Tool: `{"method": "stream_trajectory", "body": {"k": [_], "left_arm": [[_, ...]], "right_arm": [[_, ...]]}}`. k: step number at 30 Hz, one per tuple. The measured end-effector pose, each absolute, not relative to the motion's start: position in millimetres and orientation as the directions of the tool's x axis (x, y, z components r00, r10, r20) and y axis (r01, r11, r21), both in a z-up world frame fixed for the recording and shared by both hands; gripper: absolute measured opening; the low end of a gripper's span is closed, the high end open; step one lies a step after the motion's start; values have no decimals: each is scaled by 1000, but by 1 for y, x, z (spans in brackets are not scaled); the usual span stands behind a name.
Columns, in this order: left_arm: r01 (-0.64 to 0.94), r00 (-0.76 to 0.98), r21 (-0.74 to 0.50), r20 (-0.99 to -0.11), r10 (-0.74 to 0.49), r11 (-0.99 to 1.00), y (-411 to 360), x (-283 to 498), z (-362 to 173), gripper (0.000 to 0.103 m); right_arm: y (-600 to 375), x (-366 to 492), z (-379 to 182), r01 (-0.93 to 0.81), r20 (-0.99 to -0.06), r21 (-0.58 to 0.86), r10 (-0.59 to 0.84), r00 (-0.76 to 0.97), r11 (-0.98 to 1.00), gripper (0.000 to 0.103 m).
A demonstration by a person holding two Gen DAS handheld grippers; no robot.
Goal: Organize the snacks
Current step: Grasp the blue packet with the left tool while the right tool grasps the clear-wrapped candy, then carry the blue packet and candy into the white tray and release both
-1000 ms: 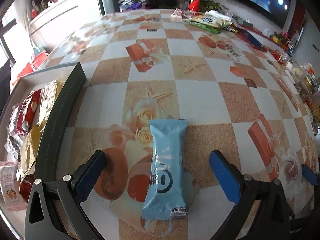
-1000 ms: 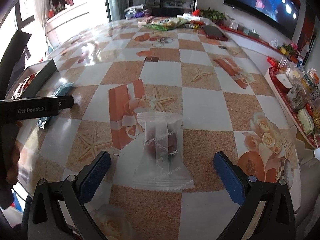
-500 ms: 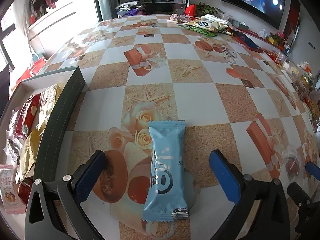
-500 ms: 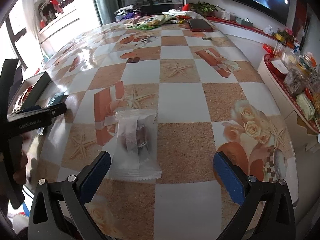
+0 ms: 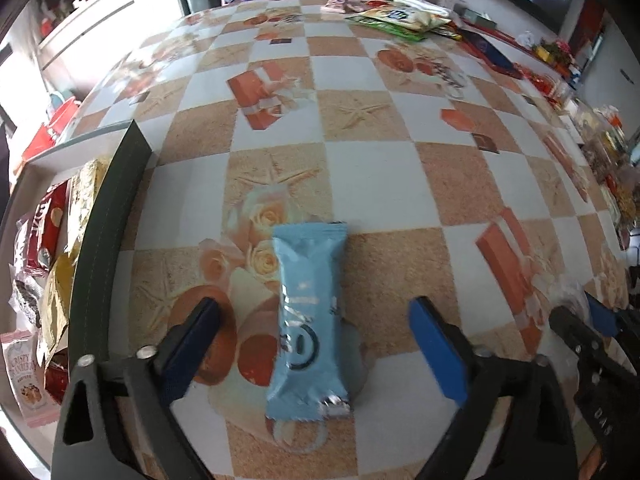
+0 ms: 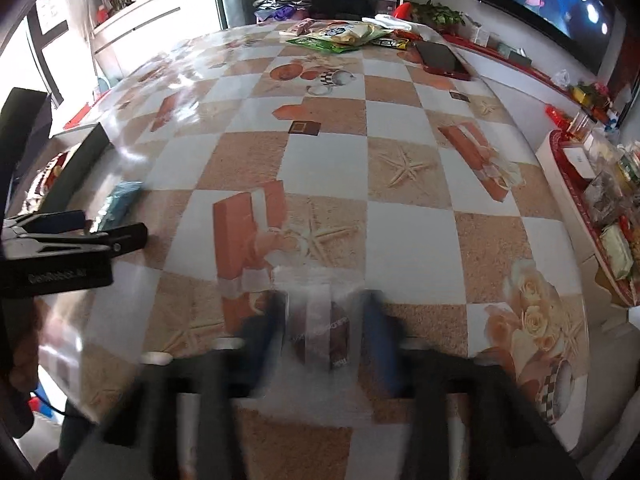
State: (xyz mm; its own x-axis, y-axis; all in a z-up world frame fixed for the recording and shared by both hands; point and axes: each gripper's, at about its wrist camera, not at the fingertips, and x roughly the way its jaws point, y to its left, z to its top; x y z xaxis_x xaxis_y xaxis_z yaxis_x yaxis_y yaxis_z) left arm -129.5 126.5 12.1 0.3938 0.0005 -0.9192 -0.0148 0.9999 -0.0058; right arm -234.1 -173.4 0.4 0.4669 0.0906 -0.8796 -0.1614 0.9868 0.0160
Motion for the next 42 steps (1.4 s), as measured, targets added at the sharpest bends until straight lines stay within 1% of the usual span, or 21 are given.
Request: {"method": "stream_trajectory", "body": {"k": [1, 2, 3, 4, 7, 16, 19, 24, 33, 42], "left_arm": [[-7, 405, -7, -914, -4, 1000, 125, -133, 15, 70], [3, 419, -11, -908, -11, 1000, 125, -137, 19, 57], [8, 422, -14, -906, -16, 1000, 125, -139, 21, 32], [9, 420, -24, -907, -25, 1000, 127, -141, 22, 26], [-5, 423, -75, -904, -66, 997, 135, -149, 25, 26], [-35, 511, -62, -859, -35, 997, 151, -184, 55, 26], [-48, 546, -50, -838, -16, 998, 159, -192, 70, 26], [-80, 571, -77, -821, -18, 994, 181, -200, 89, 26], [-166, 599, -46, -798, 64, 985, 236, -222, 106, 26], [-334, 573, -44, -803, 165, 942, 322, -243, 99, 26]], "right_arm": [[-176, -235, 1, -158, -880, 34, 105, 464, 987, 32], [-181, -236, 1, -154, -878, 68, 132, 460, 986, 31], [-184, -238, 1, -151, -875, 101, 160, 457, 983, 31], [-189, -241, 2, -145, -872, 136, 188, 453, 980, 31], [-193, -247, 2, -134, -868, 176, 218, 446, 975, 31], [-188, -256, 12, -151, -856, 220, 265, 444, 964, 31], [-176, -256, 20, -179, -847, 222, 281, 452, 958, 31], [-145, -254, 35, -248, -827, 222, 317, 464, 943, 31], [-70, -249, 59, -394, -795, 229, 404, 453, 890, 31], [27, -236, 68, -543, -768, 252, 507, 391, 801, 31]]}}
